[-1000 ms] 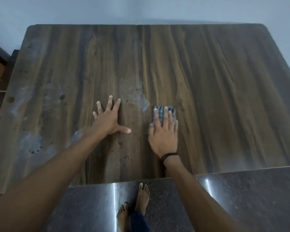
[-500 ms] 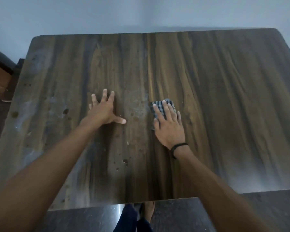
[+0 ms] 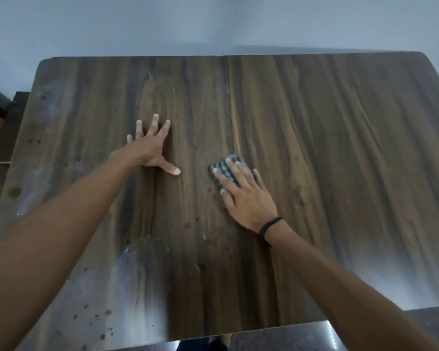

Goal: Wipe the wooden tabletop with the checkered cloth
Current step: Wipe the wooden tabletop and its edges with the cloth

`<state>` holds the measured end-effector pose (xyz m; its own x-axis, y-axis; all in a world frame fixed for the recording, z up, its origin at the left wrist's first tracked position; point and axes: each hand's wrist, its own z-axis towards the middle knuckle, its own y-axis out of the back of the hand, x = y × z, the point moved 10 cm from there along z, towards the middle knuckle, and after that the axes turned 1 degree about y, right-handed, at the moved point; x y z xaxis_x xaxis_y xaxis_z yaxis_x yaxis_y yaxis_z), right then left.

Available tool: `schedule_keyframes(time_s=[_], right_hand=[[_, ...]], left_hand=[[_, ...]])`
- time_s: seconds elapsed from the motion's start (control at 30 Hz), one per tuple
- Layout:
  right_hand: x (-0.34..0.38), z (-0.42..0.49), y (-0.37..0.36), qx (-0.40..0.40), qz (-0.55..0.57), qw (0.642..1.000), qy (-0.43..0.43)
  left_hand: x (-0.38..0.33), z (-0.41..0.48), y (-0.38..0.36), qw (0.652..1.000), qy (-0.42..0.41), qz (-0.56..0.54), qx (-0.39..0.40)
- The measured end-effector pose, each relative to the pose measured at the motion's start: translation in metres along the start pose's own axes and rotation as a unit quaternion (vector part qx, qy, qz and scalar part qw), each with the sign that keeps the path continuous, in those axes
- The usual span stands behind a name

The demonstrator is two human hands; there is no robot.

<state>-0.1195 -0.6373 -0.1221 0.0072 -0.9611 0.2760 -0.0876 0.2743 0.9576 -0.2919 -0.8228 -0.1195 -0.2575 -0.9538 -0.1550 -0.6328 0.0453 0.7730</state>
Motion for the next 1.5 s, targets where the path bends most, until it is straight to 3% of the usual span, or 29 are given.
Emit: schedule_keyframes(time_s=[0.1, 0.13, 0.2, 0.27, 0.4, 0.5, 0.57, 0.7, 0.87, 1.0, 1.13, 1.27, 1.3, 1.43, 1.5], right_hand=[[-0.028, 0.028, 0.011, -0.032, 0.042, 0.988, -0.148], [-0.016, 0.03, 0.01, -0.034, 0.042, 0.988, -0.146], [0.019, 0.023, -0.002, -0.003, 0.023, 0.998, -0.055], [0.012, 0.026, 0.001, -0.001, 0.015, 1.0, -0.016], [-0.033, 0.072, 0.016, -0.028, 0.054, 0.984, -0.167], [0.012, 0.059, 0.002, 0.001, 0.035, 0.997, -0.074], [0.006, 0.055, 0.001, 0.019, 0.034, 0.998, -0.045], [-0.036, 0.11, 0.018, -0.016, 0.067, 0.983, -0.169], [-0.012, 0.103, 0.009, -0.002, 0.035, 0.996, -0.076], [-0.046, 0.138, 0.024, -0.037, 0.056, 0.982, -0.178], [-0.031, 0.129, 0.015, -0.006, 0.018, 0.999, -0.049], [-0.079, 0.171, 0.036, -0.03, 0.062, 0.983, -0.172], [-0.069, 0.176, 0.035, -0.029, 0.057, 0.984, -0.169], [-0.034, 0.172, 0.027, -0.027, 0.009, 0.999, -0.021], [-0.066, 0.196, 0.036, -0.037, 0.015, 0.997, -0.07]], left_hand=[[-0.002, 0.009, 0.011, 1.0, -0.01, -0.006, -0.006], [-0.003, 0.013, 0.015, 1.0, -0.013, -0.009, -0.009], [-0.006, 0.022, 0.022, 1.0, -0.011, -0.011, -0.011], [-0.007, 0.03, 0.028, 1.0, -0.009, -0.013, -0.011], [-0.012, 0.046, 0.042, 1.0, -0.013, -0.023, -0.008], [-0.011, 0.058, 0.051, 1.0, -0.015, -0.018, -0.013], [-0.008, 0.065, 0.056, 1.0, -0.015, -0.014, -0.014], [-0.002, 0.08, 0.061, 1.0, -0.012, -0.015, -0.016], [-0.002, 0.093, 0.055, 1.0, -0.003, -0.015, 0.001], [-0.004, 0.094, 0.059, 1.0, 0.013, -0.02, 0.009], [-0.003, 0.098, 0.055, 1.0, 0.009, -0.015, 0.003], [-0.007, 0.101, 0.059, 1.0, 0.023, 0.015, 0.012], [-0.009, 0.101, 0.06, 0.999, 0.031, 0.026, 0.017], [-0.012, 0.1, 0.062, 0.994, 0.064, 0.073, 0.042], [-0.02, 0.098, 0.063, 0.992, 0.075, 0.081, 0.059]])
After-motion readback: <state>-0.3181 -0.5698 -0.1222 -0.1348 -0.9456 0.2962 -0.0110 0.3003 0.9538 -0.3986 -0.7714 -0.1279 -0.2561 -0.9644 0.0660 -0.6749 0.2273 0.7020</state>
